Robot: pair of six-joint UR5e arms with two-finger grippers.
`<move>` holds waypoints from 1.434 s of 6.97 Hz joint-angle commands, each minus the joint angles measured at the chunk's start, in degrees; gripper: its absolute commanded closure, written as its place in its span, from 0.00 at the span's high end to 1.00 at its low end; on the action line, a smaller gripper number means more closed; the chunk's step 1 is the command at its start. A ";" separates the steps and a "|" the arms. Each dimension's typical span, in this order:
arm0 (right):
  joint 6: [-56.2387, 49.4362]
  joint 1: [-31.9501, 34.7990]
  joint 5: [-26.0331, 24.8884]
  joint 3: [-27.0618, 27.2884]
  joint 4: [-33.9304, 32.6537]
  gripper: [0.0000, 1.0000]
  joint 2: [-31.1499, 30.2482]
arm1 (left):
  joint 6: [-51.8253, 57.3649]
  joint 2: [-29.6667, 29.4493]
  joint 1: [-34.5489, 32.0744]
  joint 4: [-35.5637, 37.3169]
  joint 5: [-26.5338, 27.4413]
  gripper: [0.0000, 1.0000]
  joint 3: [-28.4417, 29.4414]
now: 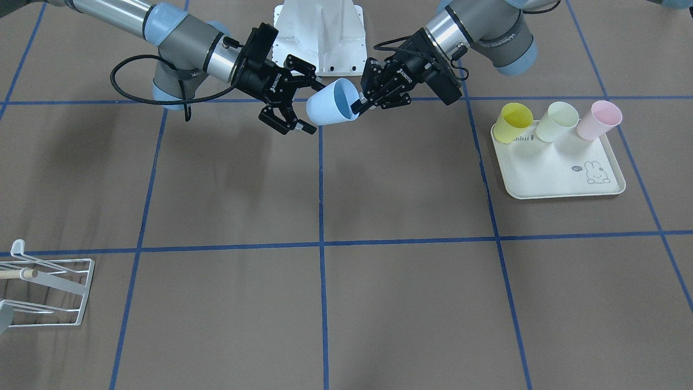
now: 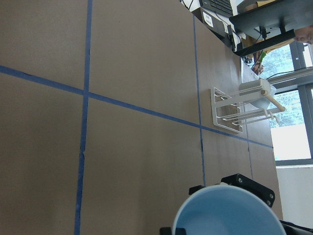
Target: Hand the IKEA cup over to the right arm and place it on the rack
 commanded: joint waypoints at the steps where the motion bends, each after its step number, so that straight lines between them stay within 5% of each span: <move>1: 0.00 0.01 -0.09 -0.03 0.00 0.96 -0.03 | 0.01 -0.40 0.06 -0.01 0.04 0.00 0.17; 3: -0.09 0.10 -0.09 -0.03 0.00 0.80 -0.03 | 0.01 -0.41 0.06 -0.01 0.04 0.00 0.25; 6: -0.17 0.19 0.00 0.15 -0.09 0.32 -0.12 | 0.09 -0.49 0.06 -0.27 -0.04 0.00 0.17; 7: -0.17 0.19 0.00 0.15 -0.09 0.25 -0.12 | 0.27 -1.02 0.06 -0.10 0.30 0.99 0.34; 10: -0.09 1.41 0.17 0.58 -1.31 0.25 -0.20 | 0.88 -0.76 -1.07 0.34 1.63 1.00 -0.01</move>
